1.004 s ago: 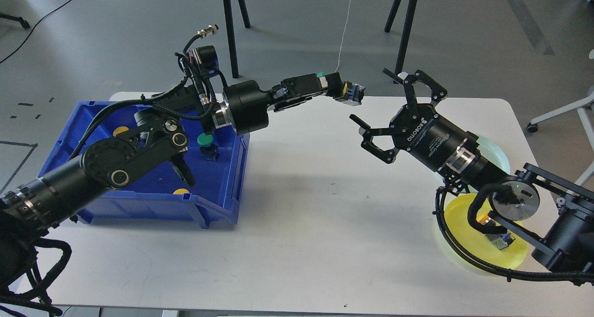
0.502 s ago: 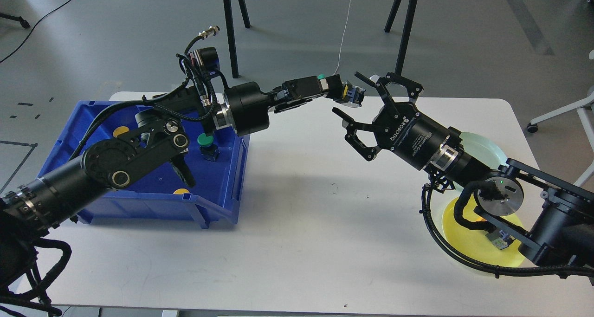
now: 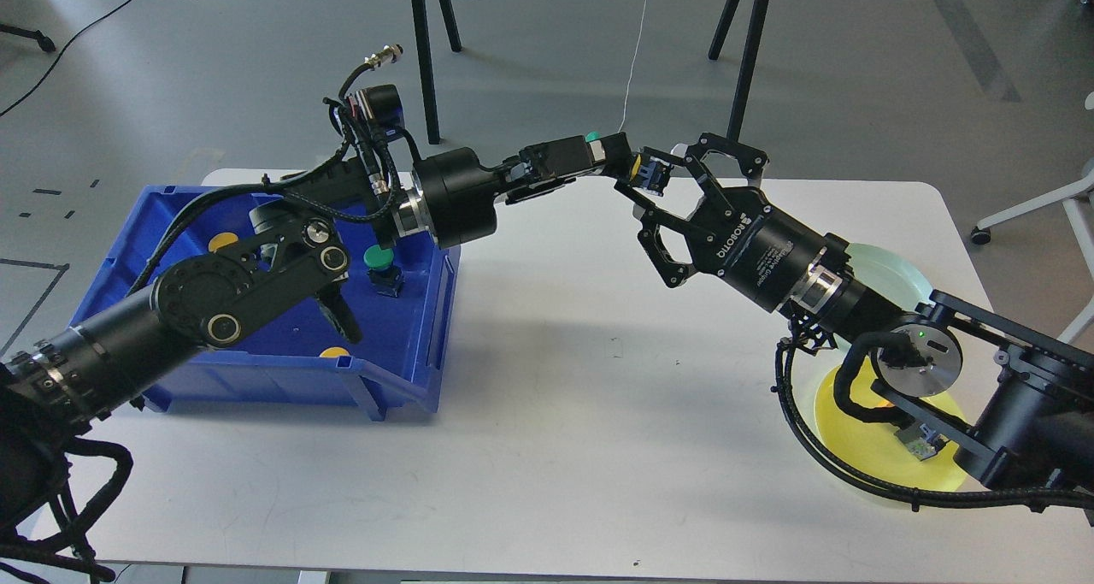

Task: Pass button and place on color plate

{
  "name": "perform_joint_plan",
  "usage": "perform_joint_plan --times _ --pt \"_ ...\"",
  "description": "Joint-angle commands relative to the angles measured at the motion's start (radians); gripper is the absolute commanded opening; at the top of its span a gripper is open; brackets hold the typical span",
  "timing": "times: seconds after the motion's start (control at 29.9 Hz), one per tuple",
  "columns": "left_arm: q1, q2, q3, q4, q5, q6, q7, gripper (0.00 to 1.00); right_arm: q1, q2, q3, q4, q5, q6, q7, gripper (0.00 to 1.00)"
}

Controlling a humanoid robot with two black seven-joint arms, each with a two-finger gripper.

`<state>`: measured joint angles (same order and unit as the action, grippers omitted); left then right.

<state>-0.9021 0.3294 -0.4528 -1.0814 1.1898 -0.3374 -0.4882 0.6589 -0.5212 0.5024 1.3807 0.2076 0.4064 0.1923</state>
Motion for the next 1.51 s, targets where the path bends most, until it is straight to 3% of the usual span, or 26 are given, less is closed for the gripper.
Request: perform_joint_plan --times 0.0,0.07,0.3,0.5,0.67,0.8,0.97,1.1,1.37,1.47 --pt "0.0 -0.003 -0.006 0.001 -0.013 0.0 -0.001 0.64 -0.012 -0.006 0.005 0.003 0.001 -0.018 -0.004 0.01" --pt "0.0 -0.003 -0.009 0.005 -0.015 -0.008 -0.001 0.7 -0.024 -0.013 0.024 0.003 0.004 -0.04 -0.004 0.01" --pt "0.0 -0.001 -0.011 0.006 -0.018 -0.009 -0.001 0.72 -0.211 -0.014 0.215 0.003 0.012 -0.158 0.007 0.0" --pt "0.0 -0.001 -0.011 0.011 -0.055 -0.011 -0.001 0.72 -0.479 0.053 0.58 0.024 0.209 -0.475 0.009 0.0" --pt "-0.001 -0.003 -0.011 0.012 -0.068 -0.012 -0.001 0.73 -0.486 0.101 0.7 -0.008 0.263 -0.875 0.004 0.0" --pt "-0.003 -0.003 -0.009 0.012 -0.068 -0.012 -0.001 0.73 -0.406 0.104 0.69 -0.095 0.262 -0.895 0.004 0.01" --pt "-0.003 -0.001 -0.009 0.012 -0.068 -0.012 -0.001 0.73 -0.32 0.135 0.679 -0.262 0.262 -0.895 0.001 0.22" --pt "-0.003 -0.001 -0.011 0.012 -0.068 -0.012 -0.001 0.73 -0.263 0.145 0.673 -0.362 0.262 -0.895 -0.002 0.5" --pt "0.0 0.003 -0.014 0.014 -0.117 -0.009 -0.001 0.75 -0.237 0.155 0.619 -0.399 0.259 -0.895 -0.025 0.62" --pt "0.003 0.011 -0.064 0.064 -0.26 -0.003 -0.001 0.78 -0.234 0.147 0.595 -0.362 0.243 -0.895 -0.042 0.84"
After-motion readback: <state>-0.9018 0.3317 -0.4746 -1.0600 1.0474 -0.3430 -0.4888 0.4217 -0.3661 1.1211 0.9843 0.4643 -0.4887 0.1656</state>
